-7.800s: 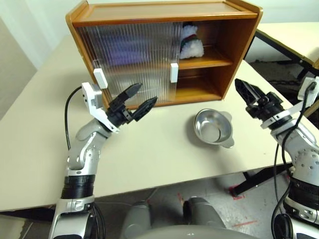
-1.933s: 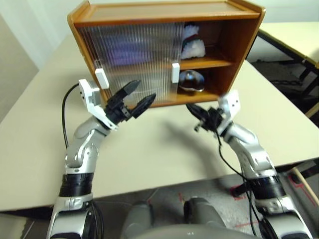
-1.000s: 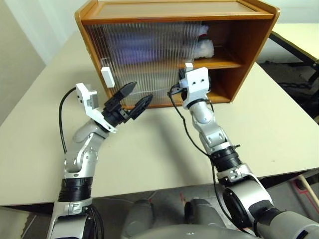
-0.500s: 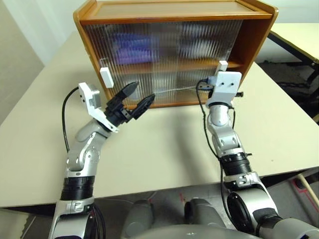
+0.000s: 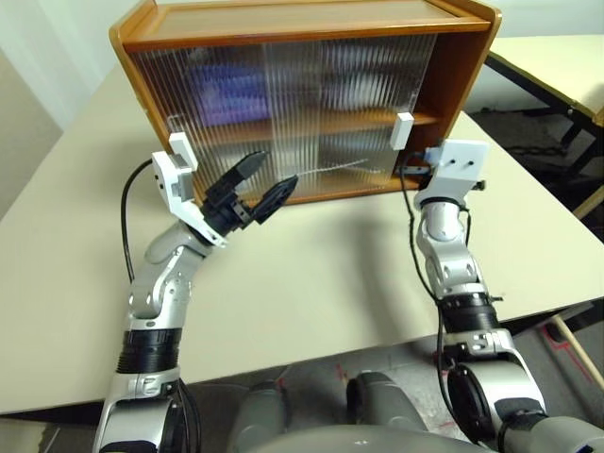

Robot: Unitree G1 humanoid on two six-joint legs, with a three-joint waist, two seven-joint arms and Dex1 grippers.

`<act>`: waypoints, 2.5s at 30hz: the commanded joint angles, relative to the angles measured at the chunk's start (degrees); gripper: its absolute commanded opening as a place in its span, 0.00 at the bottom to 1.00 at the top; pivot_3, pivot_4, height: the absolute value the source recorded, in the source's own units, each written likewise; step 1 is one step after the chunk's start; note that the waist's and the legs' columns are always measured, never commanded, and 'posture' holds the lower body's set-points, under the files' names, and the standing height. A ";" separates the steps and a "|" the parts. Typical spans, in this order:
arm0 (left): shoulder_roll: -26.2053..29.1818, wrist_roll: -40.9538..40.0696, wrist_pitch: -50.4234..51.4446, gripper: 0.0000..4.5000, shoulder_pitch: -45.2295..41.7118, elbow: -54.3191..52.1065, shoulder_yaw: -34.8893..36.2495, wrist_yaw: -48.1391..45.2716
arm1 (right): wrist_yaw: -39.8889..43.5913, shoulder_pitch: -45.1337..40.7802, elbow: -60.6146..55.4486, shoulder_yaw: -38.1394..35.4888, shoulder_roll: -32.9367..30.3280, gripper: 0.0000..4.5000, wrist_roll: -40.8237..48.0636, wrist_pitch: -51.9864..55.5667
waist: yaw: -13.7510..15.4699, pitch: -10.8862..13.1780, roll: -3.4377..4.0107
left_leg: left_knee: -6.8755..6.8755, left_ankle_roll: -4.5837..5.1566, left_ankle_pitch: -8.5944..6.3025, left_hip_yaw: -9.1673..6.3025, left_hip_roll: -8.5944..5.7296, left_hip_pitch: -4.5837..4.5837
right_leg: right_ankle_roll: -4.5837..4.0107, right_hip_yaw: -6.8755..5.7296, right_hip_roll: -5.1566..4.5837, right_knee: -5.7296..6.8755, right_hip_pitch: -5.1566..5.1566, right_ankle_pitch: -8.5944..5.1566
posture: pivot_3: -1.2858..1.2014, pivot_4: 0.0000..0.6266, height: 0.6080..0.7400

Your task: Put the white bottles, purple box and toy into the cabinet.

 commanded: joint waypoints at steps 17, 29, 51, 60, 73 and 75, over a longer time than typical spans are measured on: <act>-0.36 0.96 -0.88 1.00 0.75 0.01 -0.06 0.40 | 3.34 -10.50 12.63 -2.74 -1.47 0.00 3.61 -3.51 | 0.37 0.00 0.00 | 0.01 -0.01 -0.01 0.02 -0.06 0.01 | -0.16 -0.03 -0.08 -0.04 0.05 0.12 | 0.56 0.00 1.00; -0.26 0.82 -0.67 1.00 0.85 -0.23 -0.12 0.64 | -10.56 -13.18 20.27 -4.65 -3.93 0.00 -1.46 -8.78 | 0.33 0.00 0.00 | 0.01 0.00 -0.01 0.03 -0.07 0.01 | -0.16 -0.01 -0.09 -0.02 0.04 0.11 | 0.56 0.00 1.00; -0.91 2.60 -3.59 1.00 7.82 -0.31 1.65 2.99 | 21.77 9.55 -5.10 -1.22 -9.99 0.88 14.68 -9.90 | 0.34 0.01 0.00 | -0.03 0.00 -0.01 0.01 -0.05 0.07 | 0.06 -0.02 -0.12 -0.04 0.11 -0.04 | 0.55 0.00 1.00; -7.82 13.06 -17.73 1.00 14.17 4.98 8.24 20.09 | 30.20 19.27 -4.54 -6.39 -12.41 0.99 21.70 -13.01 | 0.37 0.10 -0.11 | -0.02 -0.16 -0.10 0.05 -0.04 0.17 | 0.04 -0.01 -0.16 -0.04 0.17 -0.01 | 0.55 0.00 1.00; -11.04 20.04 -25.51 1.00 26.40 -0.32 8.76 30.89 | 30.34 26.38 -6.84 -7.25 -9.94 0.99 21.13 -15.75 | 0.95 0.15 -0.22 | -0.02 -0.41 -0.25 0.10 0.00 0.13 | -0.25 -0.03 -0.22 -0.07 0.11 -0.22 | 0.55 0.00 1.00; -11.25 20.27 -25.59 1.00 27.36 -0.97 8.27 31.32 | 30.37 26.29 -6.59 -7.18 -9.81 0.99 21.01 -15.72 | 1.45 0.15 -0.22 | -0.03 -0.42 -0.26 0.13 -0.01 0.15 | -0.67 -0.02 -0.24 -0.07 0.11 -0.46 | 0.55 0.00 1.00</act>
